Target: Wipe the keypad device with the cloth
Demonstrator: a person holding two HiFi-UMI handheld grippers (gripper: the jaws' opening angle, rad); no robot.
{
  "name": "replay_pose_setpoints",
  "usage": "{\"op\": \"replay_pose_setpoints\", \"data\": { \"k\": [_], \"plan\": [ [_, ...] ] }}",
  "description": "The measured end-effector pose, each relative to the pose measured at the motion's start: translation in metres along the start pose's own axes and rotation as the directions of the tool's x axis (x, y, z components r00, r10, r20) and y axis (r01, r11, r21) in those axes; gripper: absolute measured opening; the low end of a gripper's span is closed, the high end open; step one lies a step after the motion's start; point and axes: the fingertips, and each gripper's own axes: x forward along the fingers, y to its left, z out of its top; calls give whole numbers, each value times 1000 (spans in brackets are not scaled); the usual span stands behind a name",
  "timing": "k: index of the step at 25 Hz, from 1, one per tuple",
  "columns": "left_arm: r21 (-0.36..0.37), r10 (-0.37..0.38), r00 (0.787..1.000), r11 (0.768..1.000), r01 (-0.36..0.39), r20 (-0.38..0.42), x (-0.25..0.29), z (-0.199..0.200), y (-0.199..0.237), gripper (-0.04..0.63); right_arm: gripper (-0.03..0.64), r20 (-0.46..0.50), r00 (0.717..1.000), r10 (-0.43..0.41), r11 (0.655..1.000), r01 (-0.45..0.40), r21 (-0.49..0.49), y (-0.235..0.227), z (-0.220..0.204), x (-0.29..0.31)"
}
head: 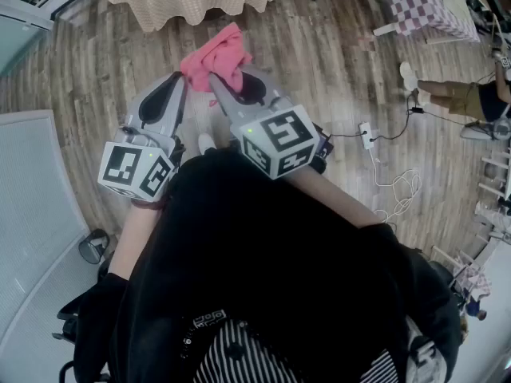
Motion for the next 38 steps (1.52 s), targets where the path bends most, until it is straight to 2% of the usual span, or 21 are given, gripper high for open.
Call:
{"op": "replay_pose_setpoints", "data": {
  "k": [6, 9, 14, 22, 28, 34, 38],
  "plan": [
    [33, 44, 999, 998, -45, 26, 6, 9, 3, 0, 77, 13, 999, 31, 999, -31, -17, 1, 3, 1],
    [21, 50, 999, 999, -50, 21, 2, 4, 3, 0, 77, 15, 1000, 26, 1000, -26, -9, -1, 1, 1],
    [-18, 39, 999, 999, -39, 3, 0, -7, 6, 0, 78, -5, 1000, 12, 1000, -12, 14, -4, -6, 5],
    [-9, 16, 1000, 1000, -16, -9, 9, -9, 5, 0, 78, -8, 1000, 19, 1000, -19, -1, -7, -10, 2],
    [-8, 21, 1000, 1000, -21, -10, 22, -11, -26, 0, 78, 13, 999, 48, 999, -48, 8, -22, -6, -21],
    [1, 75, 997, 997, -75, -22, 31, -18, -38, 0, 78, 17, 997, 75, 997, -75, 12, -39, -8, -29],
    [14, 62, 998, 998, -62, -15, 43, -19, -58, 0, 78, 10, 997, 76, 997, -76, 24, -51, -9, -42]
  ]
}}
